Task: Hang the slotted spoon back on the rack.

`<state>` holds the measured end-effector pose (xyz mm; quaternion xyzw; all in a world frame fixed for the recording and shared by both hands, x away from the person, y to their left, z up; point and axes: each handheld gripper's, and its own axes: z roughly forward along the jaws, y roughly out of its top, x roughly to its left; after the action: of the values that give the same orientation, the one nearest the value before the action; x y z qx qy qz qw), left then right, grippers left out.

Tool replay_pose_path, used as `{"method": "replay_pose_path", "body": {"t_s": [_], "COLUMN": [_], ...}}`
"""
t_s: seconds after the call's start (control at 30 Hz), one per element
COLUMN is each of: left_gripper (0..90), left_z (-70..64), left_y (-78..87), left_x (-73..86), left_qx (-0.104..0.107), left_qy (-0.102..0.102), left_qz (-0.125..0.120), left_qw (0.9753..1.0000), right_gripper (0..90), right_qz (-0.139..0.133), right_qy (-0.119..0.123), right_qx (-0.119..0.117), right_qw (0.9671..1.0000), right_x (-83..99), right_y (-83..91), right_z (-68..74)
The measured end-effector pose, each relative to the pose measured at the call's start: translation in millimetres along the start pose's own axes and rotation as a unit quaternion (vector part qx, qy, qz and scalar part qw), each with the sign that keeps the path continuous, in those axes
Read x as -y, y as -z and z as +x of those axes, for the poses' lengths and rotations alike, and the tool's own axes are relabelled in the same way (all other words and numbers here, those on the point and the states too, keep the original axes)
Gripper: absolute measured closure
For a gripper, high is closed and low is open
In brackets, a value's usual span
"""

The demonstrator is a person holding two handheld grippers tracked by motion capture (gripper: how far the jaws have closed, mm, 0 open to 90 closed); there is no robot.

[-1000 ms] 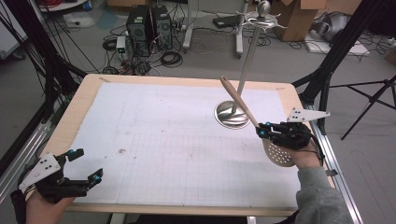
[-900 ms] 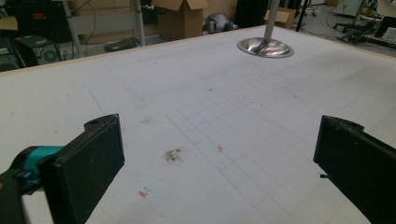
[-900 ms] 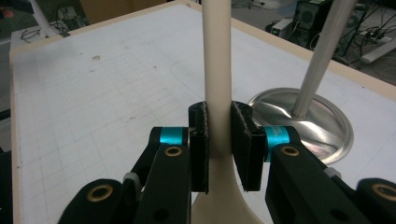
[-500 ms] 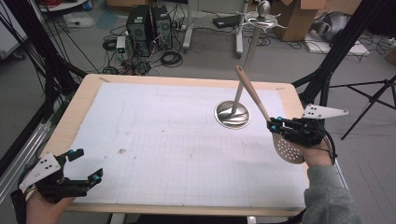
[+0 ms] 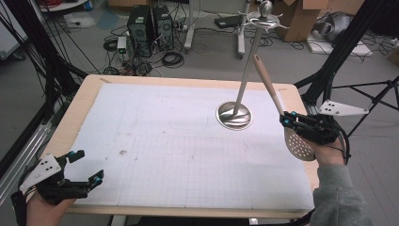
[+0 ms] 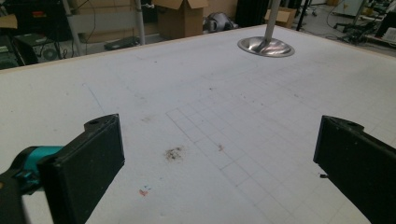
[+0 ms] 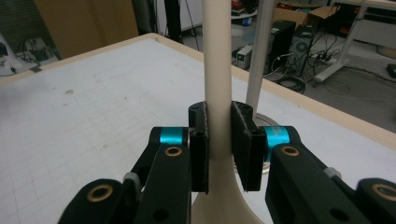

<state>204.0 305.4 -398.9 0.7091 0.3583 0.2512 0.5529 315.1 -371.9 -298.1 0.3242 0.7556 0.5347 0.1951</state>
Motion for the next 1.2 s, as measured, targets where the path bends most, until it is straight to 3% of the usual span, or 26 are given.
{"method": "replay_pose_path", "body": {"t_s": [0.6,1.2], "left_gripper": [2.1,2.1], "left_z": [0.2,-0.6], "left_y": [0.1,1.2], "left_x": [0.2,-1.0], "left_qx": [-0.001,-0.001], "left_qy": [0.001,-0.004], "left_qz": [-0.001,-0.007], "left_qw": [1.0000,1.0000], "right_gripper": [78.3,78.2], "right_qz": [-0.024,-0.044], "right_qy": [-0.009,-0.014], "right_qx": [0.036,0.058], "right_qw": [0.9990,0.9973], "right_x": [-3.9,-14.9], "right_y": [13.5,23.4], "right_z": [-7.7,-12.4]}}
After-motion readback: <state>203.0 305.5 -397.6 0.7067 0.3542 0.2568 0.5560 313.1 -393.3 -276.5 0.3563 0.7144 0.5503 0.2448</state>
